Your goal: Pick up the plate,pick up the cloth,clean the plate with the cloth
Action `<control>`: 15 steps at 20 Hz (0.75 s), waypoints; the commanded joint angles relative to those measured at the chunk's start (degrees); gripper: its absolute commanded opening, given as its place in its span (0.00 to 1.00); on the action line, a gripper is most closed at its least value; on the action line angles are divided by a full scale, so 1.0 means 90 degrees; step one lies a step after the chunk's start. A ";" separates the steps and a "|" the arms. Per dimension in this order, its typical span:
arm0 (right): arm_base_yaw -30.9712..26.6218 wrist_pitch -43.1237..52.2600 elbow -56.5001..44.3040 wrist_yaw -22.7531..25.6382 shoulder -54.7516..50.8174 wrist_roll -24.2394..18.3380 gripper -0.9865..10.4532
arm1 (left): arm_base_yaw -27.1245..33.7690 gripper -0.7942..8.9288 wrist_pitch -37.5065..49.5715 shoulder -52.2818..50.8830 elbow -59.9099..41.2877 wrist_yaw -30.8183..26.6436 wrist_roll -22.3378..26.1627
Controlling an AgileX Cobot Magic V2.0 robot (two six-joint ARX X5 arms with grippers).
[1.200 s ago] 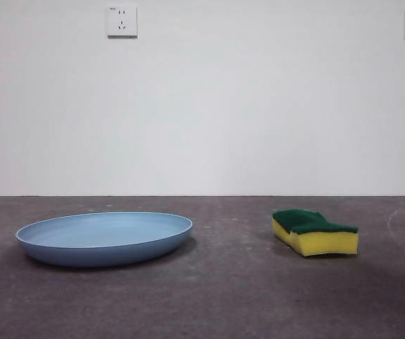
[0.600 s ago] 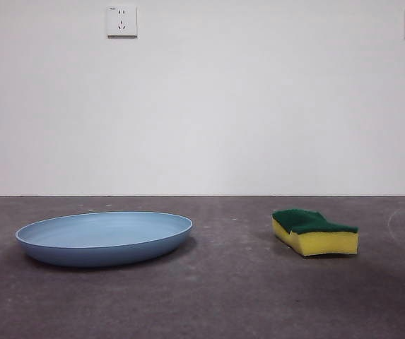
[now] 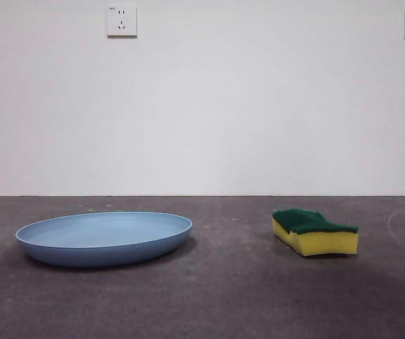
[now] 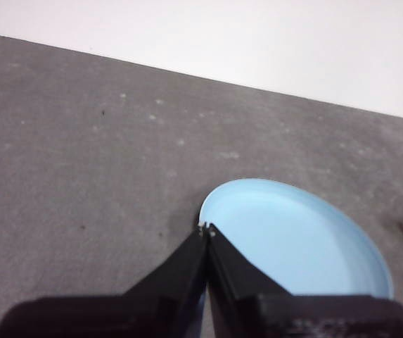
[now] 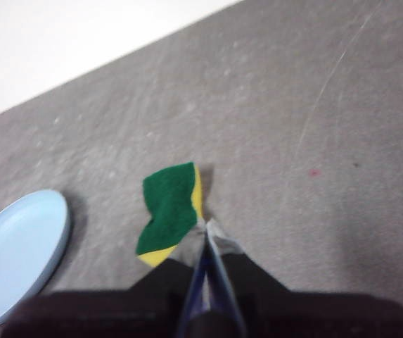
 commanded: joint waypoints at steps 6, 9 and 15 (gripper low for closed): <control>-0.0010 -0.0750 0.1710 -0.0731 0.1838 -0.0848 0.08 | 0.0022 0.08 -0.0376 0.1253 0.1161 0.0046 -0.0034; -0.0010 -0.1248 0.2395 -0.0877 0.2540 -0.1173 0.08 | 0.0022 0.08 -0.0639 0.1950 0.1744 0.0216 0.0119; -0.0010 -0.2220 0.3429 -0.0877 0.3657 -0.1960 0.09 | 0.0012 0.08 -0.1887 0.3546 0.3075 0.0381 0.0852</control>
